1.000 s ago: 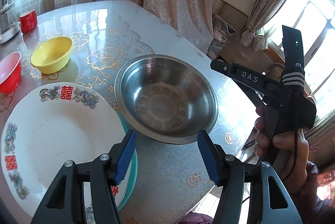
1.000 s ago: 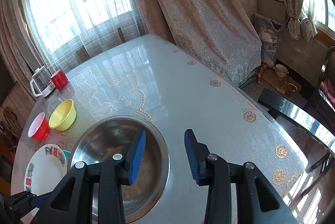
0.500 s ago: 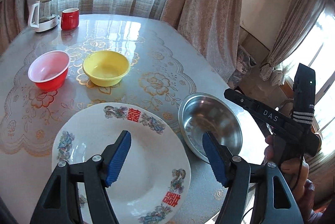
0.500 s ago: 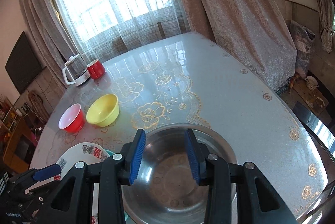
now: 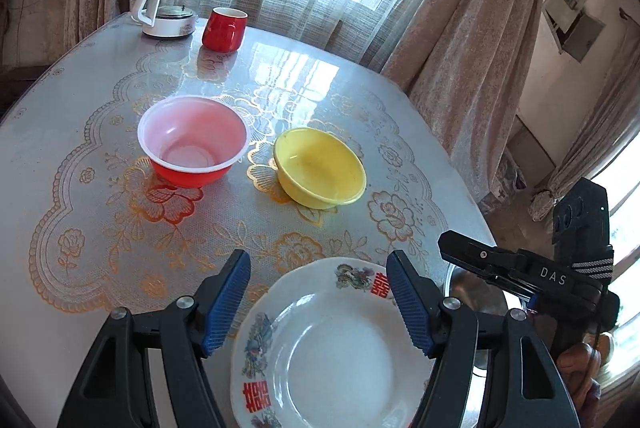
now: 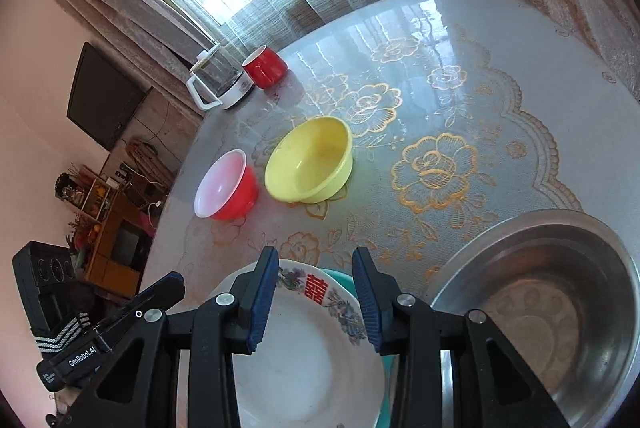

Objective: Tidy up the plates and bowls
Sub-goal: 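Move both tools to the yellow bowl and grip its rim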

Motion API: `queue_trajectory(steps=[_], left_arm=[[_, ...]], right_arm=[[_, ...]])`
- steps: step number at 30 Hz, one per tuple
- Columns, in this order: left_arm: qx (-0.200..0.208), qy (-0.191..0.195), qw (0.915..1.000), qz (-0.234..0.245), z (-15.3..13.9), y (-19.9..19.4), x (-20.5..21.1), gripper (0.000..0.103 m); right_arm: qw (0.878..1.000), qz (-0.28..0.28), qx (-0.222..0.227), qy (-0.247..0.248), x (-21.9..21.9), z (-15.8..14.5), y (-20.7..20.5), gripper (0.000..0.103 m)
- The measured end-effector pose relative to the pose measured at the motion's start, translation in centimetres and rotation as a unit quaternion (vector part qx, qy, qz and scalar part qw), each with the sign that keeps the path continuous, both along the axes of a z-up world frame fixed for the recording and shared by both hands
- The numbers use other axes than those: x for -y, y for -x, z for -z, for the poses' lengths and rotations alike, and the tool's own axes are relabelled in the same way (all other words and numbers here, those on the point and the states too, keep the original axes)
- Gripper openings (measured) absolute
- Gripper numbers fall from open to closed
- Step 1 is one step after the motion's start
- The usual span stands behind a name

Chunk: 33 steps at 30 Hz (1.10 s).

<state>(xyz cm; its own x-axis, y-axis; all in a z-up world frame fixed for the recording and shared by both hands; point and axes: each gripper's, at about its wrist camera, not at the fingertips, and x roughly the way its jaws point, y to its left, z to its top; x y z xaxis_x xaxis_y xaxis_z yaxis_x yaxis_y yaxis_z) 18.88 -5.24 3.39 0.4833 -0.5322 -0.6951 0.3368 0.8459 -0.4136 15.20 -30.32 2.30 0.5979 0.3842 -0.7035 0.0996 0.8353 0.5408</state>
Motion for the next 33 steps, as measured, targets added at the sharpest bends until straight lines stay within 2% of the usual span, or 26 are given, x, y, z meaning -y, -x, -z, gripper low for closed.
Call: queue_trajectory(steps=[4,7,9,11,12,14,23,27,31,33], left_arm=[[-0.012,-0.007,0.9998,-0.010,0.7,-2.2,-0.6,0.071],[-0.037,-0.002,0.9992,-0.016,1.3,-3.9,-0.7,0.069],[-0.055,0.004,0.9985,-0.004,1.6,-5.0,-0.3,0.058],[-0.072,0.006,0.9974,0.000,1.7,-6.0,0.3,0.054],[-0.079,0.009,0.9968,0.002,1.8,-6.5,0.7,0.046],[-0.090,0.010,0.9959,0.006,2.0,-7.4,1.3,0.041],[-0.110,-0.012,0.9939,0.001,3.3,-10.5,3.4,0.035],[-0.116,-0.034,0.9926,0.000,4.2,-11.3,4.7,0.029],[-0.126,-0.035,0.9913,-0.007,5.1,-12.2,5.2,0.029],[-0.130,-0.036,0.9908,0.002,5.5,-12.4,5.6,0.020]], right_arm=[[1.000,0.002,-0.012,-0.007,-0.5,0.6,-2.9,0.029],[1.000,0.011,-0.024,-0.014,-0.3,1.2,-4.8,0.023],[0.999,0.020,-0.031,-0.023,0.0,1.7,-6.0,0.020],[0.999,0.027,-0.034,-0.026,0.3,1.9,-6.9,0.019],[0.998,0.033,-0.037,-0.029,0.6,2.1,-7.4,0.019],[0.998,0.040,-0.045,-0.034,0.9,2.6,-8.1,0.019],[0.996,0.055,-0.065,-0.027,1.5,4.0,-10.6,0.018],[0.996,0.059,-0.071,-0.018,1.4,4.6,-11.4,0.018],[0.995,0.057,-0.082,-0.018,1.5,5.5,-11.6,0.011],[0.995,0.053,-0.079,-0.015,1.4,5.5,-11.6,0.009]])
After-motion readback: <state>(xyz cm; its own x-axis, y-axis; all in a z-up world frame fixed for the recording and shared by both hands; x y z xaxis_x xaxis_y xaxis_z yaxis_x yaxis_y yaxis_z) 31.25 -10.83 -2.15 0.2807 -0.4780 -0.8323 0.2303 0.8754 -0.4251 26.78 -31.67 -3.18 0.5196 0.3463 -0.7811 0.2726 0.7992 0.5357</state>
